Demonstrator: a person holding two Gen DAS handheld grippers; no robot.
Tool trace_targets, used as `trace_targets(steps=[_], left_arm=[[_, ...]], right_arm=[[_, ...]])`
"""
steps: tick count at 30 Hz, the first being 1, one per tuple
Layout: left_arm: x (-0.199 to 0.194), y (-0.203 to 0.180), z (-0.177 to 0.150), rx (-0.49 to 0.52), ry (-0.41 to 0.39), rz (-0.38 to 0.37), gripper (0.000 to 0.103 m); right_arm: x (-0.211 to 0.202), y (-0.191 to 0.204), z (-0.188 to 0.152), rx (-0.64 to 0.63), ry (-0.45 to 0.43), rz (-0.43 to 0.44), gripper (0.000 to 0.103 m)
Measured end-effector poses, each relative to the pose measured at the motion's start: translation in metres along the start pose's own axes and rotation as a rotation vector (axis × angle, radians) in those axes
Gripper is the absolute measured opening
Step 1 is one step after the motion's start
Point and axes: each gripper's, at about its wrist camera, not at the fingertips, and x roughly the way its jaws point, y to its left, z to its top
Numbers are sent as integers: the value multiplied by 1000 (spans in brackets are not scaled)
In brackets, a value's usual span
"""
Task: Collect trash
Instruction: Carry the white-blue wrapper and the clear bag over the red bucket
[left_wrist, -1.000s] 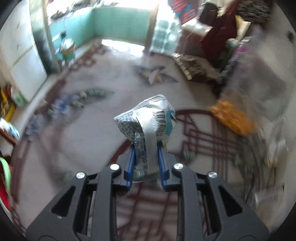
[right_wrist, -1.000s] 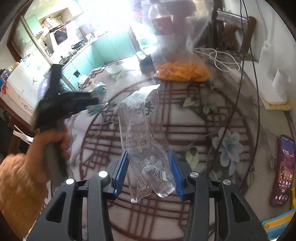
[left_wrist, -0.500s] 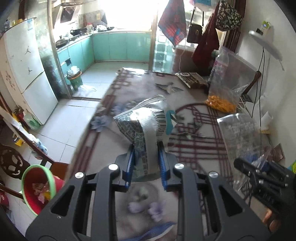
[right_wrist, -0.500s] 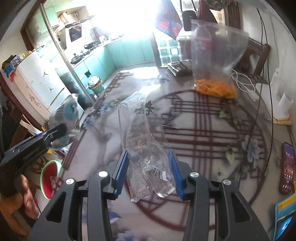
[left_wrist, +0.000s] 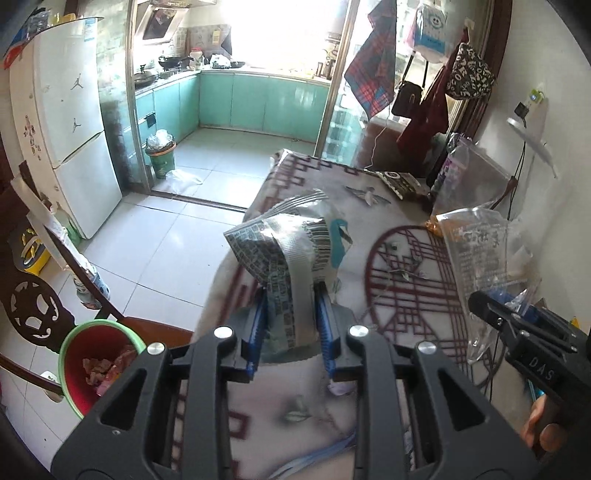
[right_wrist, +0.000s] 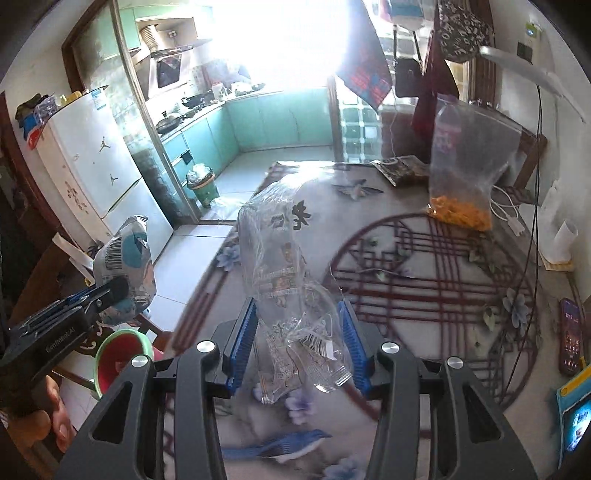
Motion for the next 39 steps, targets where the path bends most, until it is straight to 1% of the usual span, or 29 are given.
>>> trace_targets(steps=[11,23,28,39], left_arm=[[-23,64,-5,-35,-10,6,24],[-37,114,-13,-80,-22,27,24],[-40,141,-18,-121,-17,55,25],[-49,200,-28,-204,-10,141,25]], right_arm=[[-1,71,-3,-27,-27,21,45],[1,127,-6,-84,-30,40,45],[7,148,-7,-111,-17,49,45],[20,212,-11,-210,-1,116,45]])
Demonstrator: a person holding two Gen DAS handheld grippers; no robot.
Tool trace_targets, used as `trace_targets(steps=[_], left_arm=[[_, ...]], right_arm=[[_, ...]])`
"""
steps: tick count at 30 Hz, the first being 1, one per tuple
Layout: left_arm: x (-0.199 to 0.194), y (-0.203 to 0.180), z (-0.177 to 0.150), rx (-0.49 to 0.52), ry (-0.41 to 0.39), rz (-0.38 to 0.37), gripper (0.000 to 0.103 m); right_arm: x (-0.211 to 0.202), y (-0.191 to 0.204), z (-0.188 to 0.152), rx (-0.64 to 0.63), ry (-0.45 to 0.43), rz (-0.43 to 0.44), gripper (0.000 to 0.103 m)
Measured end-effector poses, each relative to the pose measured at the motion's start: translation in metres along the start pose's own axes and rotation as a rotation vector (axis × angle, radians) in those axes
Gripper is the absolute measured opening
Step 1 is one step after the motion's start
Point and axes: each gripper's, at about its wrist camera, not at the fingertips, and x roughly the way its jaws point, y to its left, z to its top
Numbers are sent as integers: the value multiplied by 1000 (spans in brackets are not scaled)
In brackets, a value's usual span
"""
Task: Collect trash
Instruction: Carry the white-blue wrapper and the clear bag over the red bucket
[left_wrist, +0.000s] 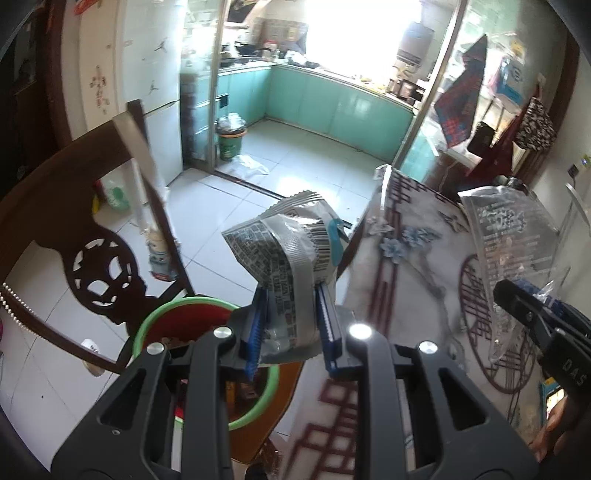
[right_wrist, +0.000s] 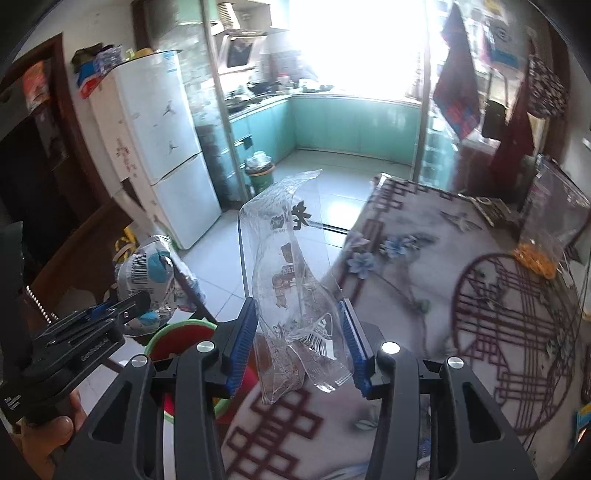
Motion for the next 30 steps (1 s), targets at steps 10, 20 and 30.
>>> trace_targets(steps=[10,20,30], left_arm=[[1,51,0,-71,6,86,26],[9,89,-5,-119,29,167,26],[25,120,-11,-155,88,215,26]], right_arm=[[22,42,7,-77,21,51,45],[52,80,6,-150,78,111,45],[100,112,-6,-205,191,159,45]])
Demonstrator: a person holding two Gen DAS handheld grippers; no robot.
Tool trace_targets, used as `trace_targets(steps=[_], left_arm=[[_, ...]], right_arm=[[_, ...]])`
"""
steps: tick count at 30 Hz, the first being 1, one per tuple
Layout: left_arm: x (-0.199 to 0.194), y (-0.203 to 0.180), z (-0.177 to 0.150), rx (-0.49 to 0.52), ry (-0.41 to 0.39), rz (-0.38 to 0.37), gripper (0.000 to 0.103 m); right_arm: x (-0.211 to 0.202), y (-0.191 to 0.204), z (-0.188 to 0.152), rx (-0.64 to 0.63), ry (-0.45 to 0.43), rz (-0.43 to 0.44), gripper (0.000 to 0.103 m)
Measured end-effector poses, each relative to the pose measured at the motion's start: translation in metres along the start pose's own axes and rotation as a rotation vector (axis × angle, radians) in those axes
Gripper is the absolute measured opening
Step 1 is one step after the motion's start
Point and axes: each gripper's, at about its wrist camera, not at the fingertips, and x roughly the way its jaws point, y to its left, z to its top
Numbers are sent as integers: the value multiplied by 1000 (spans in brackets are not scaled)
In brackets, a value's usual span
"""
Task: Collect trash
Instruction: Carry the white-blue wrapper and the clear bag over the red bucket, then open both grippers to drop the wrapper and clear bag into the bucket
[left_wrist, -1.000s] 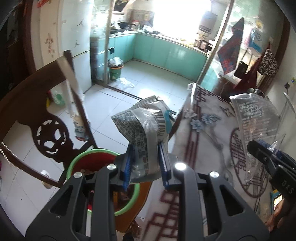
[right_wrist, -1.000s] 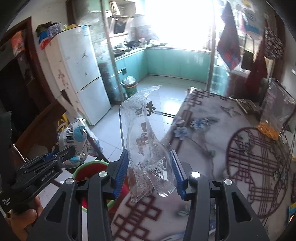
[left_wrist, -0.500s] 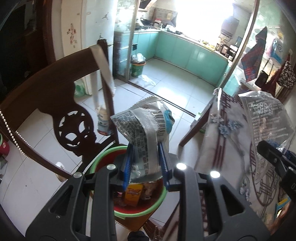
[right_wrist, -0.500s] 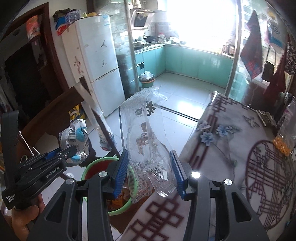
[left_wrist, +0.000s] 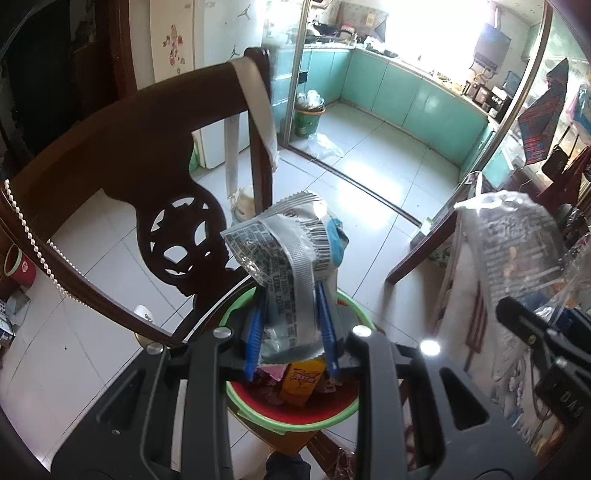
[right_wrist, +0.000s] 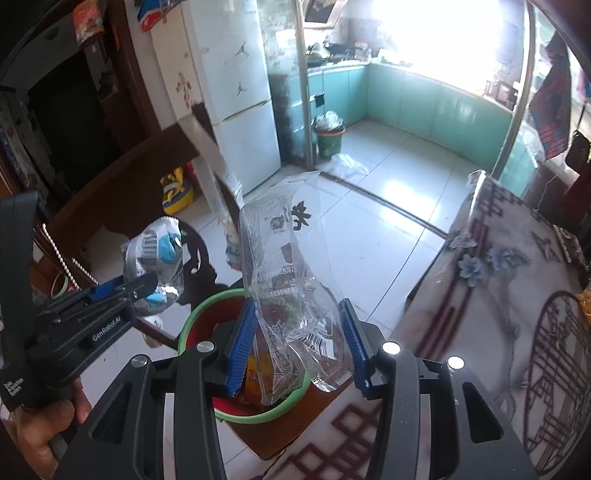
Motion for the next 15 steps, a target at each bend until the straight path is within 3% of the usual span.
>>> trace_targets(steps=[15], left_arm=[[58,10,-2,1,120,41,26]], right_arm=[[69,0,-14,31,189,58,45]])
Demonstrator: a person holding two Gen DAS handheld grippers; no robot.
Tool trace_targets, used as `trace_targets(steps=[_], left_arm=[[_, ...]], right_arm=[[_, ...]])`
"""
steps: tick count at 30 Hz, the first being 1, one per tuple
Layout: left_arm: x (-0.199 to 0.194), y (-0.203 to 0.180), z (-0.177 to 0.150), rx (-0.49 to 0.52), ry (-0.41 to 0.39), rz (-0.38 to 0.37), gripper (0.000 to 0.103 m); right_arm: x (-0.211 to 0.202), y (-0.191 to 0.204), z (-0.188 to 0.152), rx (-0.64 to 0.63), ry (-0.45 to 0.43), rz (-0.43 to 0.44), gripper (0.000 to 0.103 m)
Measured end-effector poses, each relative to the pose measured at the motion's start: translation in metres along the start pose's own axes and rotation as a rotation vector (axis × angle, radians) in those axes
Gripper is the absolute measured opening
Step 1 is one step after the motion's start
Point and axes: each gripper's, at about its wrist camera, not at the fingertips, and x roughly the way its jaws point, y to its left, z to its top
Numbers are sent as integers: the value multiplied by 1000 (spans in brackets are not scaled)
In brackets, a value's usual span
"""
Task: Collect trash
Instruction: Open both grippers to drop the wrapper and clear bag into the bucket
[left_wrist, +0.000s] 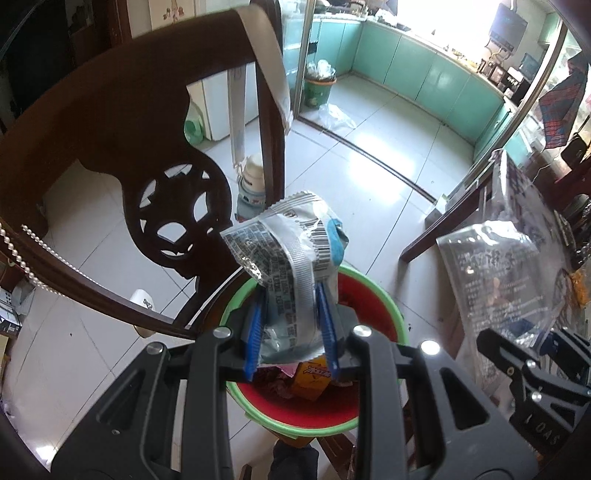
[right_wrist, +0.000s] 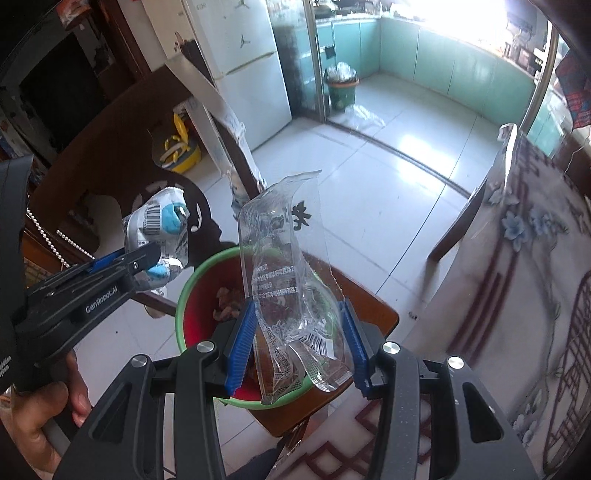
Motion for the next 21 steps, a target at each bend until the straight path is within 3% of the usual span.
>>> trace_targets(steps=[15,16,17,18,21], left_arm=[[35,10,-4,-24,96,12,27],[36,10,-4,-24,98,14,28],[37,11,-4,-25,100,15,29],[39,11,-3,-26,103,16,34],[41,12,-3,-31,100,28,64]], right_arm=[[24,6,-2,-21,70,19,47],[24,6,-2,-26,73,20,48],[26,7,-2,-33,77,18,57],[27,9,-1,-40,84,11,74],[29,7,0,-43,72,-6,81]])
